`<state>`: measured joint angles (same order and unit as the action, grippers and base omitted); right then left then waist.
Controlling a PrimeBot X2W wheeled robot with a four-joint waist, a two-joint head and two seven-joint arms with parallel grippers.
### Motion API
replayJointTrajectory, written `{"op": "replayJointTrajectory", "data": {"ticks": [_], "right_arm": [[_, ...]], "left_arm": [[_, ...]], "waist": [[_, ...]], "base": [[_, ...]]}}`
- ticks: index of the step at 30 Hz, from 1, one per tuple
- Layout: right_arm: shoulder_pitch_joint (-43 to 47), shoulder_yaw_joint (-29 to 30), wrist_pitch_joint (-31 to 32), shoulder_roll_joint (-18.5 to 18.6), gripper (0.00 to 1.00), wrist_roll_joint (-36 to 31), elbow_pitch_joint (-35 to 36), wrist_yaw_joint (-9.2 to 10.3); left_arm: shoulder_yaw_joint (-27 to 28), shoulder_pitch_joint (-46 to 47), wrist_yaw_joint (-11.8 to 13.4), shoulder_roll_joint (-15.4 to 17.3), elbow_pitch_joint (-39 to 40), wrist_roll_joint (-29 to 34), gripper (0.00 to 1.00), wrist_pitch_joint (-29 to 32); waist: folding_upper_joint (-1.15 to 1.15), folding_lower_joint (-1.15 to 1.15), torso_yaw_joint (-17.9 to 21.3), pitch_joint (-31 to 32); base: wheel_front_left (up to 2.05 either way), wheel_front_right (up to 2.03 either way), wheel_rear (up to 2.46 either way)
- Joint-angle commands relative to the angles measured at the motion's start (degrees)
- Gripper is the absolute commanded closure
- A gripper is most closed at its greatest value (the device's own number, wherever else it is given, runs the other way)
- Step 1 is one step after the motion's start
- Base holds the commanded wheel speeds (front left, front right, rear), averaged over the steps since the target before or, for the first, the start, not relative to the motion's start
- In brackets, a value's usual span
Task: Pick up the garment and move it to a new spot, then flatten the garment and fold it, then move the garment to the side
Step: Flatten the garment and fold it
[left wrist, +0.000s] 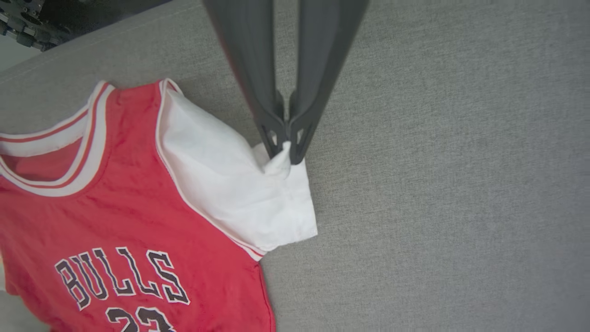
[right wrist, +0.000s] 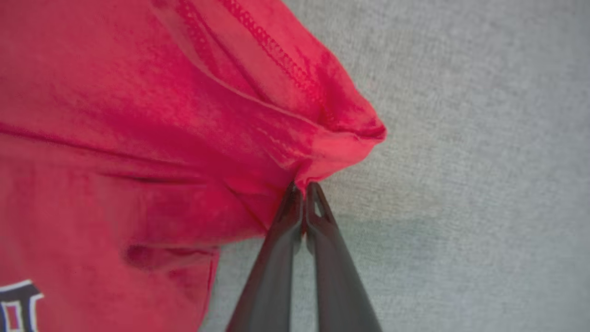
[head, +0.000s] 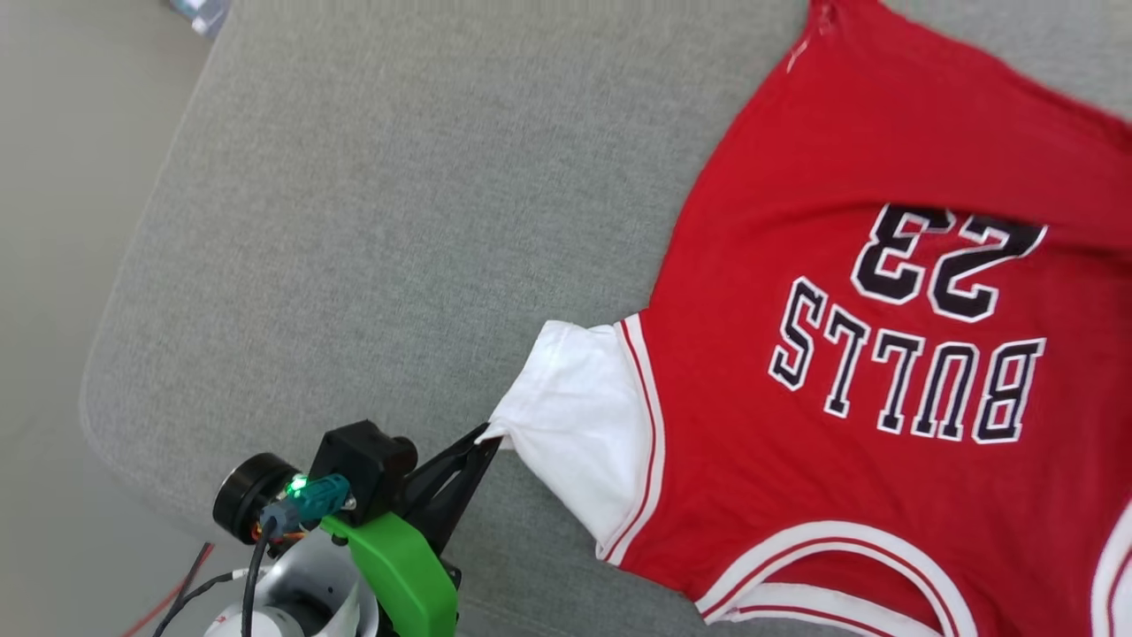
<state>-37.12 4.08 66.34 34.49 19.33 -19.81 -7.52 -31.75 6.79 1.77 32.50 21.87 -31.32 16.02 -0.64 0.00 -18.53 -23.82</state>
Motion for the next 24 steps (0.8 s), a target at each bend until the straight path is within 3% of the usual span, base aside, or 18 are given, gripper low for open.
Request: {"op": "replayJointTrajectory", "data": {"ticks": [1,14,24], "right_arm": [[3.7,0.0,0.0,-0.4,1.0,0.7,0.1,0.03],[23.4,4.2,-0.3,-2.5,1.0,5.3,12.0,0.03],[38.1,10.6,1.6,-9.3,1.0,5.8,23.2,0.03]], "left_arm": [[0.2,-0.8,0.6,0.4,-0.4,-0.1,1.0,-0.1],[1.4,-4.4,3.2,-0.3,-3.7,-1.5,1.0,-2.2],[1.6,-5.1,4.0,-2.5,-7.5,-2.4,1.0,-5.3]], "waist": [[0.64,0.0,4.5,6.7],[0.64,0.0,10.9,14.6],[0.64,0.0,13.1,17.6]], "base": [[0.0,0.0,0.0],[0.0,0.0,0.0],[0.0,0.0,0.0]]}}
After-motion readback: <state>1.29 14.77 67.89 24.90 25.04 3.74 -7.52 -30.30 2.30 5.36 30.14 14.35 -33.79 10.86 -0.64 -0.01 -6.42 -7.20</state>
